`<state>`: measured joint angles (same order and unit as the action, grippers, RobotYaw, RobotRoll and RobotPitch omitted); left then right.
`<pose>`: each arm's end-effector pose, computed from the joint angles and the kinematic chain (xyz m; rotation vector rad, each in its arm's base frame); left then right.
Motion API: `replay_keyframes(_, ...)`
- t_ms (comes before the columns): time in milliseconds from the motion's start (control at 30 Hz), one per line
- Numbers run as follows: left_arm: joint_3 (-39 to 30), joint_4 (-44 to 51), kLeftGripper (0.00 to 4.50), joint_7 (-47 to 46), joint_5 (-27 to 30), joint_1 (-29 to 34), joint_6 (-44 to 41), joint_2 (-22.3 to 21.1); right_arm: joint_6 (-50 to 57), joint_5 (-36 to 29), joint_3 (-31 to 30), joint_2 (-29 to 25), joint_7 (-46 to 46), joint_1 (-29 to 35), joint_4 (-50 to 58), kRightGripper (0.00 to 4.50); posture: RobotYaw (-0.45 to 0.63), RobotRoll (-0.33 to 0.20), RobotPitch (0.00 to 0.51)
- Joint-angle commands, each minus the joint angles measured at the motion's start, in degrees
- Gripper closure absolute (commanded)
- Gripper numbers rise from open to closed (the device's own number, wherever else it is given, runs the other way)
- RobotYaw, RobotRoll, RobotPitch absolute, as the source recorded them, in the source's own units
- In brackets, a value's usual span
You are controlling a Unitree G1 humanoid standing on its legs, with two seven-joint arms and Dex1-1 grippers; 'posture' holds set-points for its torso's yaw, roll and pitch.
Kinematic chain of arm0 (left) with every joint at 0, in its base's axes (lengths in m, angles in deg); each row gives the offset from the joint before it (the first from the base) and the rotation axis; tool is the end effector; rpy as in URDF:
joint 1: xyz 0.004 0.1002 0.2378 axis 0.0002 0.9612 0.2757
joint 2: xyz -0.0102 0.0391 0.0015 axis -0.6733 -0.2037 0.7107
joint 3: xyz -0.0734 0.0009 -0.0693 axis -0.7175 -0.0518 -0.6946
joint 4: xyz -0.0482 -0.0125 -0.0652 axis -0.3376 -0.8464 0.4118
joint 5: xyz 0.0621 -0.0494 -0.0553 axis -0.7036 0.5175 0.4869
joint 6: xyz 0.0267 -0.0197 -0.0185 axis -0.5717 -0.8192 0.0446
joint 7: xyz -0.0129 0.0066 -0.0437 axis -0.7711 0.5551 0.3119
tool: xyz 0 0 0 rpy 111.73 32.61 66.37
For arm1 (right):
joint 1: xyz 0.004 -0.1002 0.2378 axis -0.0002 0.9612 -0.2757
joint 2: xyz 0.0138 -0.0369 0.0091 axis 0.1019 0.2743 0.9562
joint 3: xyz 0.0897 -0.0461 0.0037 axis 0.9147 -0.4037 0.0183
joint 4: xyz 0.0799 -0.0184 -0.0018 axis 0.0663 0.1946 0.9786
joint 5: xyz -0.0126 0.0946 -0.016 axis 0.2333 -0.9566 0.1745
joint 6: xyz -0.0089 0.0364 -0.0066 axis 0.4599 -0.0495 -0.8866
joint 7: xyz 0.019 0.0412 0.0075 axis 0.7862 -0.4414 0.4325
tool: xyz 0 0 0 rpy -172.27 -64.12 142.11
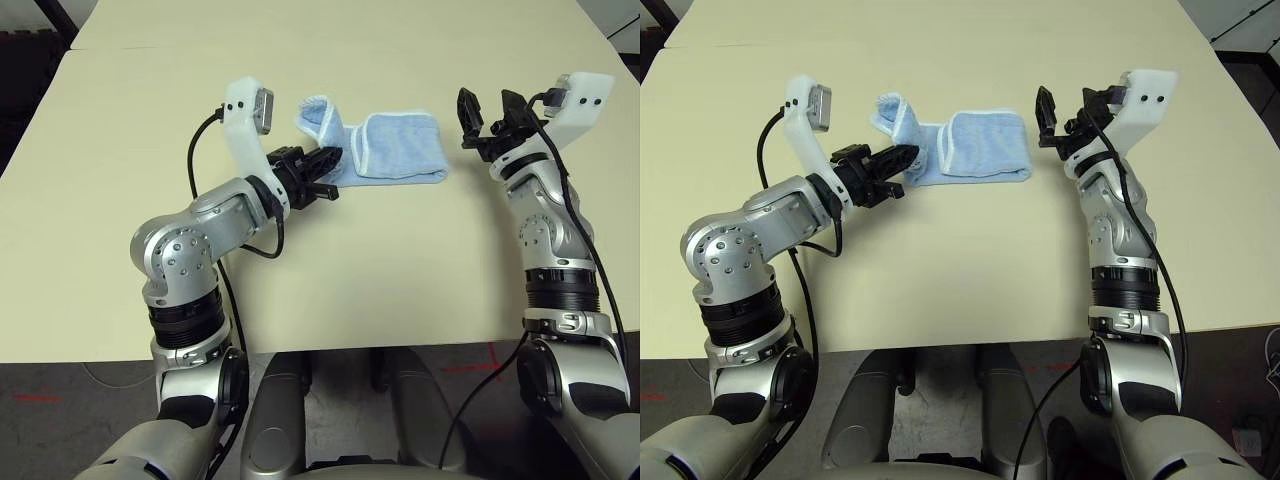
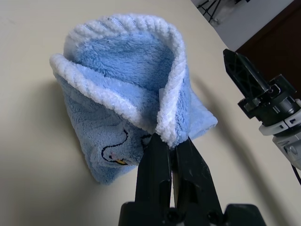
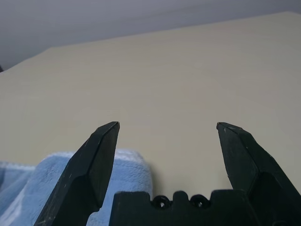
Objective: Fold the towel and set it aside.
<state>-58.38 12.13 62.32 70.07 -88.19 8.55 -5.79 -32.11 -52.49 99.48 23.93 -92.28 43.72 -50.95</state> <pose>0.2536 0.1415 0.2211 -0.3321 0.1390 -0.6843 0.3072 -0.2052 0.1863 0.1608 -0.3455 0.2356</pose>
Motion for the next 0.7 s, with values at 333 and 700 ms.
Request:
replay_keyframes(333, 1.01, 0.69, 4.47, 0.24, 0.25, 0.19, 0.73, -0.72, 7.01, -4.52, -0.64, -3.91, -8.54, 4.11, 6.28, 0.00, 0.00, 0.000, 0.308)
replay_keyframes(700, 1.73, -0.58, 4.47, 1.01, 0.95, -2.06, 0.92, -0.92, 21.98, -12.69, -1.27, -22.50, -29.89, 13.14, 13.36, 0.00, -0.03, 0.000, 0.320)
